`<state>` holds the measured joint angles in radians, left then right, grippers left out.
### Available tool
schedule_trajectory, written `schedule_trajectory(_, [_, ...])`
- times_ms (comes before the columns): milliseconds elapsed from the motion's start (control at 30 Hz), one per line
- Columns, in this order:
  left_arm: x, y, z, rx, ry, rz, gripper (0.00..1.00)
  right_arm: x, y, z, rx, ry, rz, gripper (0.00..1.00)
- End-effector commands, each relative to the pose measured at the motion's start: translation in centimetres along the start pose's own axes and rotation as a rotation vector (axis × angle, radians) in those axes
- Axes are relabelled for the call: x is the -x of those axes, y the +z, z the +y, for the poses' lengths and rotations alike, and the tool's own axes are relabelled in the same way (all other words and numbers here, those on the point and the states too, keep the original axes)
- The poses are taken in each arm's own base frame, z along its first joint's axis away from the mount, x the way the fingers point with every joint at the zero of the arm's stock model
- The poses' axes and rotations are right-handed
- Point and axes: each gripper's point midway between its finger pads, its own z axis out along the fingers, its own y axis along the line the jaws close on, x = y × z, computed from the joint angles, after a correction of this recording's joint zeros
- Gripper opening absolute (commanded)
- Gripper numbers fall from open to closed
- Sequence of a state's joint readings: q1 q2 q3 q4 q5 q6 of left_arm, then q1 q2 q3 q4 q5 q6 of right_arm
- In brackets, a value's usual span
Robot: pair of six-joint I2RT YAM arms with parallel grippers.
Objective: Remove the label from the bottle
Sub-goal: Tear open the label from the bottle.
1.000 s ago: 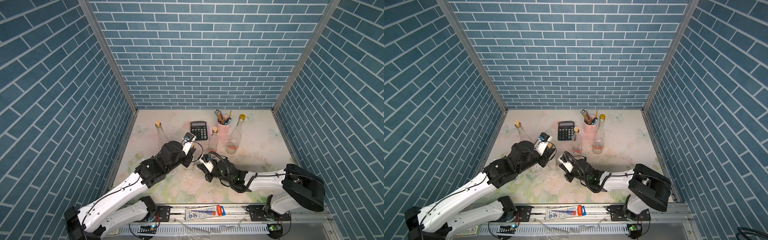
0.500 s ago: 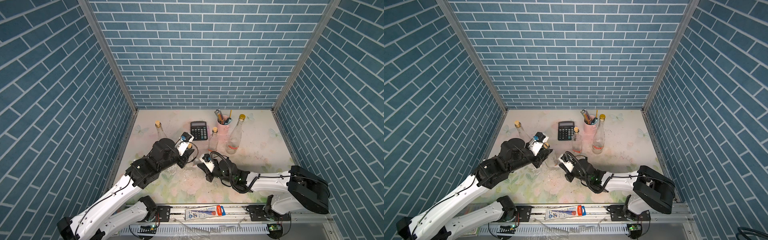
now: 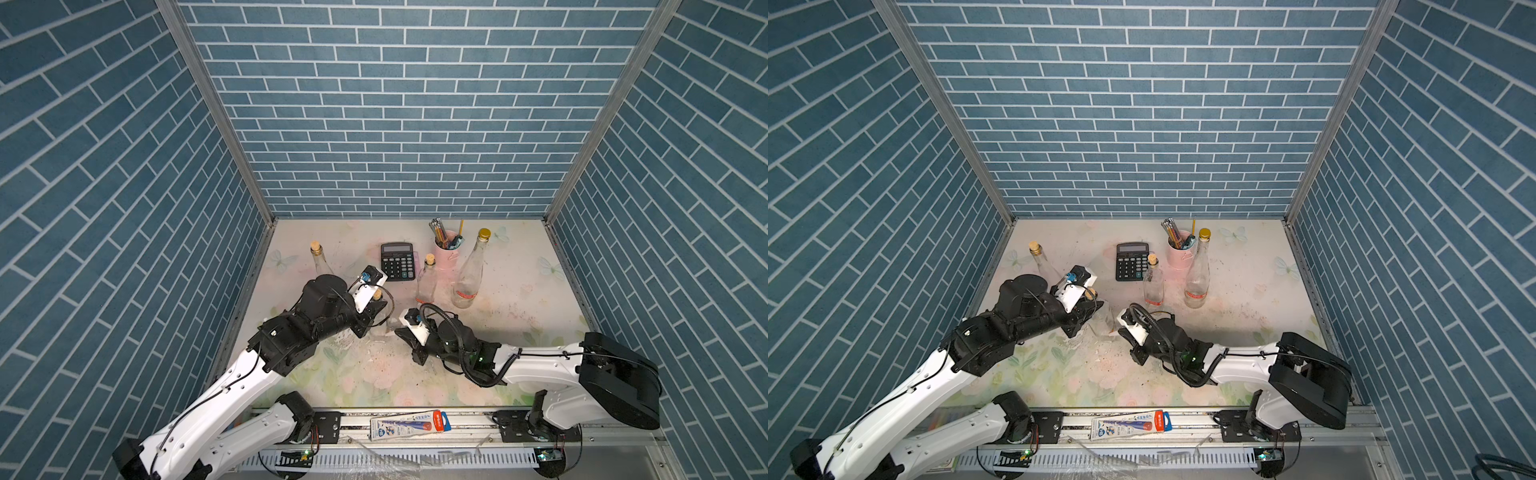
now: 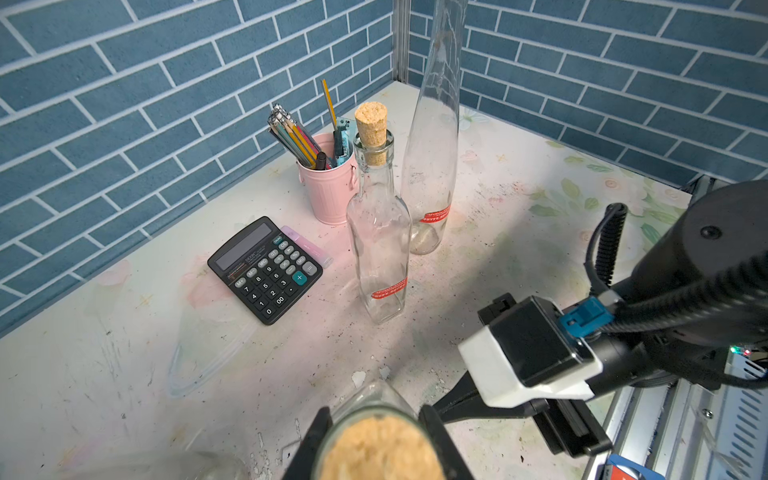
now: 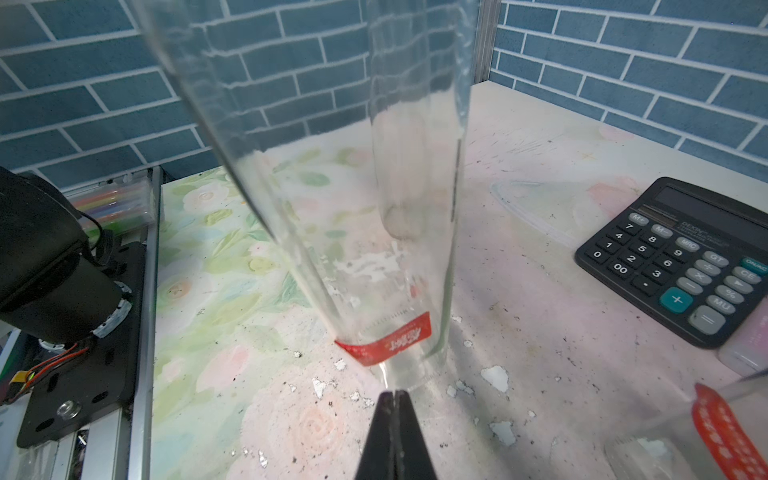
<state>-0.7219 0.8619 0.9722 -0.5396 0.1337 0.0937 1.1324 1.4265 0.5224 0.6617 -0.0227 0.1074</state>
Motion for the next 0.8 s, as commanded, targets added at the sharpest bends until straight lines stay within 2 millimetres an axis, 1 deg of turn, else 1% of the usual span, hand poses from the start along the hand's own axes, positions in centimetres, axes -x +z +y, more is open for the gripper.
schedule_trajectory(0, [1.3, -1.5, 0.3, 0.005, 0.03, -0.04, 0.0, -0.8, -0.5, -1.0, -0.051, -0.005, 0.022, 0.0])
schedule_trajectory(500, [1.1, -1.5, 0.2, -0.004, 0.032, -0.031, 0.0, -1.6, -0.7, -2.1, -0.097, -0.004, 0.053, 0.0])
schedule_trajectory(767, [1.1, -1.5, 0.4, 0.005, 0.031, -0.033, 0.0, -1.8, -1.4, -3.1, -0.127, 0.002, 0.053, 0.0])
